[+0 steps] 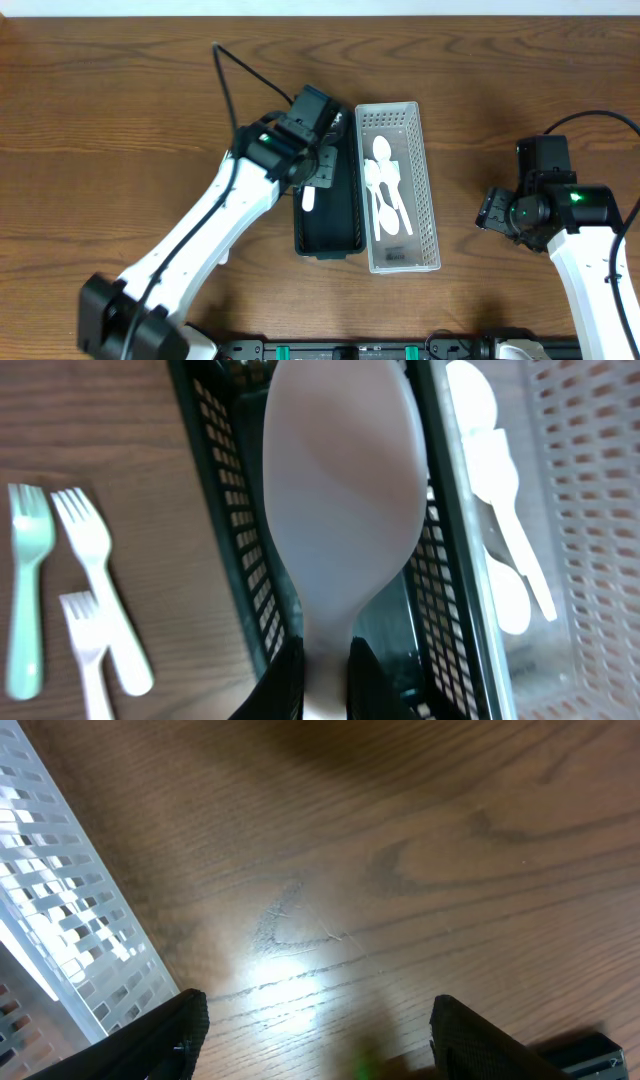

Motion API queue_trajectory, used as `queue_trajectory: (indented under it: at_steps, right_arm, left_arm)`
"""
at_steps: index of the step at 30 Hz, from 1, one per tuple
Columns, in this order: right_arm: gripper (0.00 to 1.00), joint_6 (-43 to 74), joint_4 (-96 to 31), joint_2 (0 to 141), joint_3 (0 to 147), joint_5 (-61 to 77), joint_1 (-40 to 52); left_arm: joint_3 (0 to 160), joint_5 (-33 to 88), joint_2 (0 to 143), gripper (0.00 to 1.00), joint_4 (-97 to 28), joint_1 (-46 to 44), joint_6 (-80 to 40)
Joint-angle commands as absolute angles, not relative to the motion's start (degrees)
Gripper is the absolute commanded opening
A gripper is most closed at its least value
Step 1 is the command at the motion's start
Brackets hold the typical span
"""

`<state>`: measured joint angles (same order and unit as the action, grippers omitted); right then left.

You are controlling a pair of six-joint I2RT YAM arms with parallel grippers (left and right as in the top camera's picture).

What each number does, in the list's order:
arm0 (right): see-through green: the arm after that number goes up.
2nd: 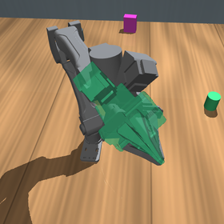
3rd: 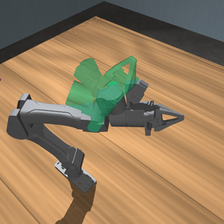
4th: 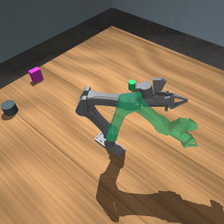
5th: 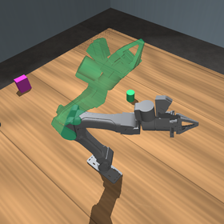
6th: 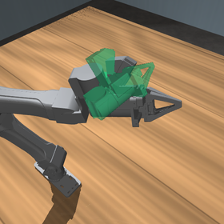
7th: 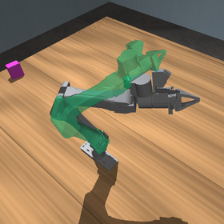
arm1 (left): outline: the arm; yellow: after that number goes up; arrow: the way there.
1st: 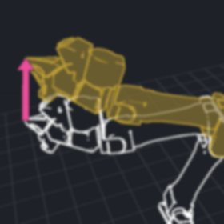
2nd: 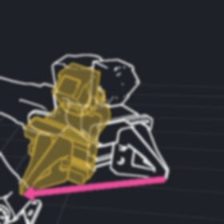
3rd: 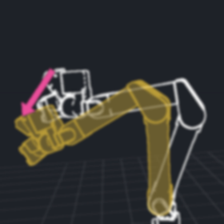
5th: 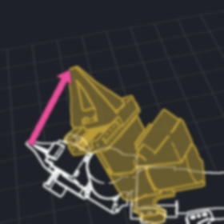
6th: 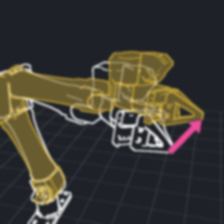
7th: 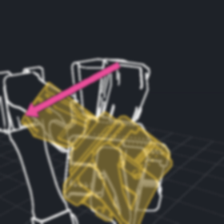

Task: Pack container
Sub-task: 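Carry the white spoon right and release it into the black tray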

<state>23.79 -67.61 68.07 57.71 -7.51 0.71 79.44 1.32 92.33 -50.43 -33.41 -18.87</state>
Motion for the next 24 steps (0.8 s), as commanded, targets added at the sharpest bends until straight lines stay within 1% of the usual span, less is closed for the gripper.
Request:
queue_trajectory:
  at_steps: [1,9,10,12,15,17,18,19,24]
  right_arm:
    - [0.75,23.0,-67.5,68.5,57.9,-7.5,0.3]
    - [0.74,23.0,-67.7,68.5,57.9,-7.4,0.3]
    - [0.74,23.0,-67.8,68.5,57.9,-7.4,0.3]
    - [0.74,23.0,-67.9,68.5,57.9,-7.4,0.3]
    - [0.74,23.0,-68.0,68.5,57.9,-7.5,0.3]
    - [0.74,23.0,-68.0,68.5,57.9,-7.5,0.3]
    - [0.74,23.0,-68.0,68.5,57.9,-7.4,0.3]
    - [0.74,23.0,-68.0,68.5,57.9,-7.5,0.3]
    - [0.74,23.0,-68.1,68.5,57.9,-7.5,0.3]
  left_arm:
    - [80.1,1.0,96.2,0.06,-49.8,-33.5,-21.3]
    - [80.1,1.1,104.0,0.07,-48.6,-33.6,-21.3]
    - [80.1,1.1,104.6,0.12,-48.5,-33.7,-21.3]
    - [80.1,1.1,105.1,0.17,-48.2,-33.7,-21.3]
    - [80.1,1.1,105.1,0.34,-47.8,-33.8,-21.3]
    - [80.1,1.1,105.1,0.43,-47.4,-33.8,-21.3]
    - [80.1,1.1,105.1,0.52,-47.4,-33.8,-21.3]
    - [80.2,1.0,105.1,0.56,-47.4,-33.8,-21.0]
    - [82.0,0.2,101.8,0.60,-48.4,-33.8,-14.4]
